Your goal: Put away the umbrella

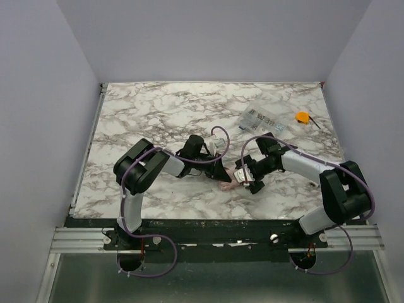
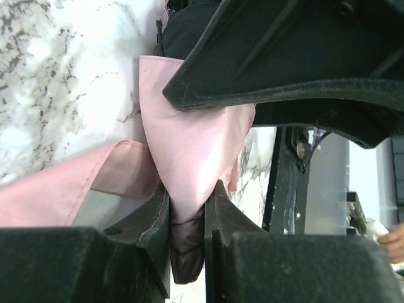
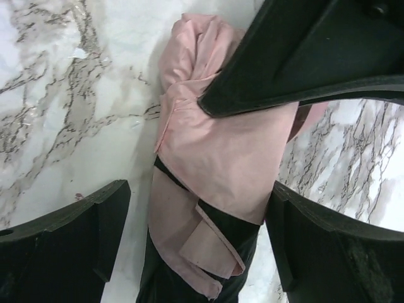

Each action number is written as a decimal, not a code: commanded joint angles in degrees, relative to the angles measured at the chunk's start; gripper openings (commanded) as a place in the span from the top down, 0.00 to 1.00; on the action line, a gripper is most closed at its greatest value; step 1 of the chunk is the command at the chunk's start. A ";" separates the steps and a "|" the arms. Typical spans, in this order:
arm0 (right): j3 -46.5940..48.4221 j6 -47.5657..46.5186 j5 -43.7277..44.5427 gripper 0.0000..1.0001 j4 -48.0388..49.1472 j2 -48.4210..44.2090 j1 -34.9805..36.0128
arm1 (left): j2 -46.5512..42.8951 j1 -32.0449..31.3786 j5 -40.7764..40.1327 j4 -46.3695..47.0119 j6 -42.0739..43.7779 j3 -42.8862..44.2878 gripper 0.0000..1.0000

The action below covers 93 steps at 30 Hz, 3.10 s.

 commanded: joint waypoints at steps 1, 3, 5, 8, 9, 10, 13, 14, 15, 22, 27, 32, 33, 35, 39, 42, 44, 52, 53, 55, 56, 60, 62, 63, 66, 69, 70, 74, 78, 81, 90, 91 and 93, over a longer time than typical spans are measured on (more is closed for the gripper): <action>-3.69 -5.11 6.10 0.14 -4.25 -0.01 0.92 | 10.22 -0.13 -3.79 -26.61 4.59 -5.75 1.00; -3.77 -3.31 6.09 0.22 -2.93 1.45 1.81 | 10.24 0.02 -3.72 -26.52 4.32 -5.49 1.00; -4.03 -0.98 5.98 0.37 -1.18 2.65 3.30 | 10.02 0.05 -3.81 -26.32 3.76 -5.39 1.00; -5.04 3.61 7.24 0.62 2.60 3.67 6.66 | 9.06 0.01 -4.65 -25.53 2.79 -5.69 1.00; -5.39 4.69 7.69 0.73 3.41 4.06 7.81 | 8.60 0.04 -4.97 -25.16 2.30 -5.82 1.00; -5.67 5.76 8.15 0.80 3.80 4.35 8.67 | 8.21 0.08 -5.20 -24.73 1.96 -5.91 1.00; -5.89 8.05 10.19 0.95 4.06 5.57 10.68 | 6.66 0.36 -6.20 -22.43 -0.16 -6.42 0.96; -6.06 9.19 11.39 0.96 4.36 5.76 11.03 | 5.46 0.43 -6.75 -21.22 -0.98 -6.96 0.93; -5.91 10.22 12.15 0.98 4.34 5.98 11.14 | 4.37 0.58 -7.43 -20.20 -1.70 -7.50 0.87; -5.95 11.49 16.90 1.00 2.42 6.30 11.56 | -12.08 2.30 -13.86 -15.90 -4.16 -11.07 0.39; -6.30 12.69 17.52 1.00 3.31 6.17 12.09 | -23.73 3.36 -22.63 -17.75 -5.40 -15.05 0.33; -4.79 14.29 16.36 1.00 1.15 7.54 12.54 | -33.37 3.00 -28.53 -14.69 -3.24 -22.89 0.28; -3.62 15.13 15.75 1.00 -0.54 8.32 12.56 | -35.73 2.36 -29.31 -13.16 -1.23 -24.72 0.28; -1.01 15.30 14.50 1.00 -4.89 10.39 12.54 | -42.18 -0.19 -31.91 -10.22 4.50 -28.67 0.28; 1.26 15.80 13.45 1.00 -8.94 13.12 12.52 | -51.09 -1.05 -35.87 -6.34 5.46 -35.78 0.02; -0.95 16.04 15.05 1.00 -6.24 11.44 12.53 | -46.27 -0.30 -33.27 -17.42 2.40 -30.87 0.03; -1.22 16.08 15.10 1.00 -6.33 10.85 12.59 | -43.85 -0.31 -33.21 -13.67 -5.17 -32.34 0.06; -2.27 16.32 14.78 1.00 -5.39 9.66 12.55 | -29.56 0.44 -41.05 8.97 -29.86 -33.68 0.11; -2.49 16.43 14.69 1.00 -5.30 9.29 12.60 | -28.75 0.94 -43.13 7.95 -31.68 -32.93 0.12; -3.06 16.52 14.69 1.00 -4.96 8.75 12.55 | -28.04 2.04 -48.88 4.43 -33.81 -30.64 0.12; -3.26 16.61 14.69 1.00 -4.82 8.67 12.57 | -27.68 2.80 -50.35 3.20 -33.86 -29.14 0.12; -4.14 16.99 14.64 1.00 -3.61 8.91 12.63 | -24.33 5.75 -44.69 4.79 -31.50 -19.73 0.13; -3.86 17.38 14.48 1.00 -3.50 9.20 12.57 | -22.33 5.96 -41.80 2.90 -30.36 -13.41 0.13; -3.88 17.59 14.43 1.00 -3.31 9.23 12.62 | -20.82 6.26 -39.46 1.57 -30.08 -10.15 0.12; -3.64 18.40 14.83 1.00 -3.05 9.12 12.59 | -17.91 6.60 -34.63 1.44 -30.02 -4.05 0.13; -3.12 18.80 14.62 1.00 -3.43 9.32 12.55 | -15.30 6.99 -28.96 0.96 -29.52 0.57 0.13; -2.75 19.13 14.47 1.00 -3.75 9.58 12.58 | -14.92 7.22 -27.31 0.99 -28.98 1.28 0.15; -0.08 20.73 13.81 1.00 -6.77 11.75 12.63 | -20.94 8.44 -29.94 -3.55 -21.37 -0.10 0.17; 4.07 22.11 12.53 1.00 -12.56 15.31 12.58 | -36.80 10.38 -37.48 -5.32 -8.27 -8.77 0.13; 9.12 22.46 10.47 1.00 -19.50 19.61 12.60 | -50.06 13.73 -40.33 -1.85 -5.49 -19.25 0.02; 22.20 31.62 10.41 1.00 -30.39 34.63 12.55 | -68.24 5.86 -22.25 -0.52 15.44 -35.11 0.03; 22.89 33.25 10.66 1.00 -30.52 35.55 12.47 | -69.63 0.95 -24.86 -0.98 19.45 -36.15 0.03; 24.48 35.94 10.86 1.00 -32.02 37.76 12.29 | -71.34 -6.57 -28.45 -0.97 26.66 -38.34 0.04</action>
